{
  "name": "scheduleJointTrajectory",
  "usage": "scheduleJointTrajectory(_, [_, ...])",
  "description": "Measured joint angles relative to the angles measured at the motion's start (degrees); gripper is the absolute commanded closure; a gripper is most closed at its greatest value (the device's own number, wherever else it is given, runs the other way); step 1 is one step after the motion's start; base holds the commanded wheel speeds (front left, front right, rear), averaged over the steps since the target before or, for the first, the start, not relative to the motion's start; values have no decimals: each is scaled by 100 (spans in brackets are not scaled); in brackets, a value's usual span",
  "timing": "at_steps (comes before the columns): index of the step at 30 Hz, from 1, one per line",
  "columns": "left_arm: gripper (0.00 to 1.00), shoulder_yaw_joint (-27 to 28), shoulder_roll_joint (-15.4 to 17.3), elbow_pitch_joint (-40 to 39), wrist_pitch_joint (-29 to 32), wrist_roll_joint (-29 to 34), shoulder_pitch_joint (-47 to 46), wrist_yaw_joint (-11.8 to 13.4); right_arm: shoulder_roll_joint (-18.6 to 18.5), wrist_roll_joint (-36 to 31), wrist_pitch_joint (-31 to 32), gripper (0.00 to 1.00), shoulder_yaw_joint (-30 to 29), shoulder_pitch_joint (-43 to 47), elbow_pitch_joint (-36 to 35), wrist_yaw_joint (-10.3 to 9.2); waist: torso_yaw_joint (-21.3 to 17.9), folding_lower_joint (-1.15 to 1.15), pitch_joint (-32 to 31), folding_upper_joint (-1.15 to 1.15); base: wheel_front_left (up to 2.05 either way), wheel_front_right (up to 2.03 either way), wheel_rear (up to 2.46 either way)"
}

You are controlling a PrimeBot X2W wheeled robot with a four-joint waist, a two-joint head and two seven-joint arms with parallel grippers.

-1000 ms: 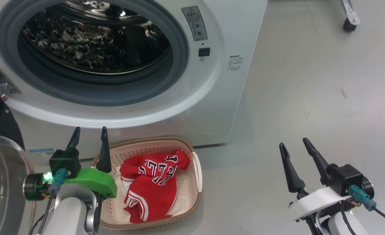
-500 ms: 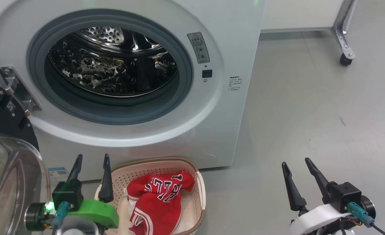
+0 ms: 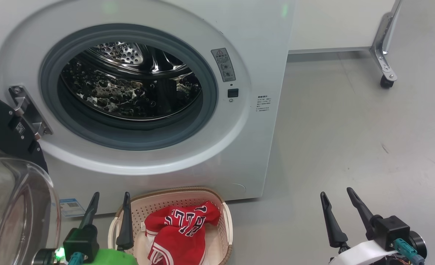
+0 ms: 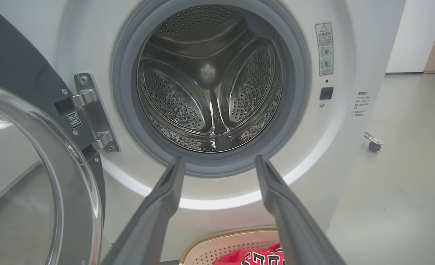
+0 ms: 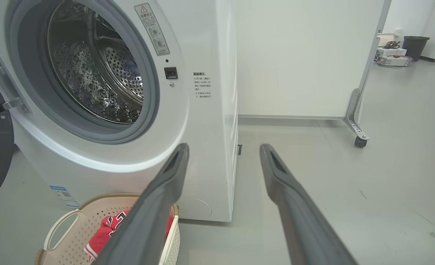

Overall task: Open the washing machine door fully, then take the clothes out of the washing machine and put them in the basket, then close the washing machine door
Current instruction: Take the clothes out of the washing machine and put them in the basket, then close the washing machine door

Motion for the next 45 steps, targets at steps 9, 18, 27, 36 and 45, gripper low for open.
scheduleJointTrajectory(9, [0,-8,27,-333,86,42,269,24,-1,-1,27,0,3,74,-130,-44,10,0,-20,0,0,0,0])
scheduleJointTrajectory(18, [0,-7,51,-593,238,48,439,40,-11,-1,104,0,16,125,-229,-51,3,0,16,0,0,0,0])
scheduleJointTrajectory(27, [0,-13,51,-834,379,94,549,73,-19,0,110,0,15,143,-315,-56,-4,0,89,0,0,0,0])
scheduleJointTrajectory(36, [0,-8,62,-994,442,208,627,74,-25,0,140,0,13,143,-360,-56,-12,0,135,0,-16,16,0])
scheduleJointTrajectory(45, [0,-8,63,-1131,537,224,645,75,-29,1,160,0,1,143,-402,-59,-16,0,170,0,-52,52,0])
